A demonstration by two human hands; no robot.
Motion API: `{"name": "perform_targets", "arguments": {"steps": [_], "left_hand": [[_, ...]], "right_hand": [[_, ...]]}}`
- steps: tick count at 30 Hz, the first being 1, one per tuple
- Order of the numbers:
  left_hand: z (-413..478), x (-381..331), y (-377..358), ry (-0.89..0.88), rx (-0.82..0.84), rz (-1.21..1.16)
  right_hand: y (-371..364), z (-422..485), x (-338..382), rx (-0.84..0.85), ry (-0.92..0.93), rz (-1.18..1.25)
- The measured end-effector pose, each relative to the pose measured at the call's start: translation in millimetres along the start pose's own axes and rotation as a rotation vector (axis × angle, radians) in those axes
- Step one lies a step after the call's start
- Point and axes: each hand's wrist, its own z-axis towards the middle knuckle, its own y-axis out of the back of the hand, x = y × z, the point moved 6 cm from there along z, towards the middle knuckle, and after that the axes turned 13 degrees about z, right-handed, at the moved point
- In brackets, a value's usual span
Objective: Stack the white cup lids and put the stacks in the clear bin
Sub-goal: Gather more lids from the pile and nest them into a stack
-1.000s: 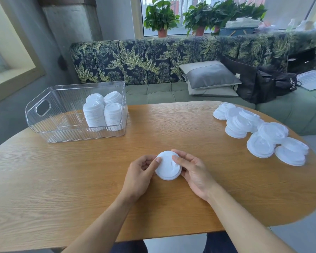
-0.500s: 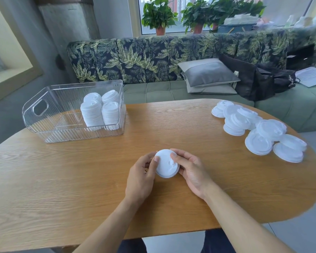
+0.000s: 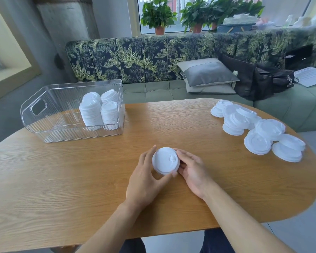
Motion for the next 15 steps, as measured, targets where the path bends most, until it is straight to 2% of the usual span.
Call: {"name": "perform_targets", "arguments": {"steps": [3,6,9,12,15], "left_hand": [[-1,-8,0,-0.129,-0.031,0.101],[-1,-8,2,-0.115,-0.075,0.112],[-1,-9,3,-0.1,-0.083,0.12],[-1,-7,4,-0.082,-0.094,0.12],[0,-6,1,-0.09,-0.095,0.141]], "right_hand": [[0,0,-1,0.01,0.016,-0.034],[-3,-1,-2,0.022,0.029,-0.074],[-2,-1,-2,-0.064,0.08,-0.119],[2,-8,1,-0.167,0.223,-0.316],[0,-21,7,-0.184,0.405,-0.52]]}}
